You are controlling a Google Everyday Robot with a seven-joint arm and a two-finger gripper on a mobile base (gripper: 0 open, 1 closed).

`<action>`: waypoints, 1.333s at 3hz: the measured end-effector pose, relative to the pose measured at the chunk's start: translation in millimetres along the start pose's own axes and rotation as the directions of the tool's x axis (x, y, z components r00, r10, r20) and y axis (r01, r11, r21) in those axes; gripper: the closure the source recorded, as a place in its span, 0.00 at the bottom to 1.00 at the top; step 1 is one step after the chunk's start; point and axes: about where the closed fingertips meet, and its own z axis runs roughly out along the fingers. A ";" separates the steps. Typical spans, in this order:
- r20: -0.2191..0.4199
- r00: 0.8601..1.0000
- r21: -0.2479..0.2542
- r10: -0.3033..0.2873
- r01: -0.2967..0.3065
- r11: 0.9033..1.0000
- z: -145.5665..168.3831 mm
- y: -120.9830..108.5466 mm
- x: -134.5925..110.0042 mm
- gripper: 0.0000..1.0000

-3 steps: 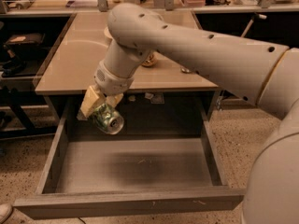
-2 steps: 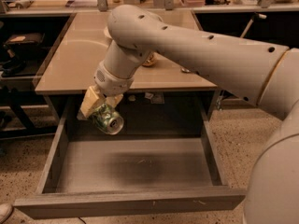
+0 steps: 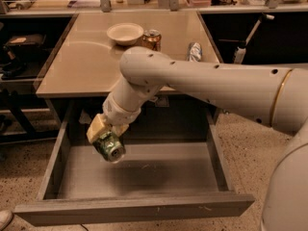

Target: Place green can into top drawer

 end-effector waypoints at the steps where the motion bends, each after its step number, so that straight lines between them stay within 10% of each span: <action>1: 0.013 0.996 0.000 0.090 -0.090 0.996 26.8 -18.2 18.4 1.00; 4: 0.031 0.966 0.036 0.258 -0.259 0.965 77.8 -83.3 29.8 1.00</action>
Offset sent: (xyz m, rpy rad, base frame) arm -0.0180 -0.0354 -0.1077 -0.0474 0.1259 -0.2476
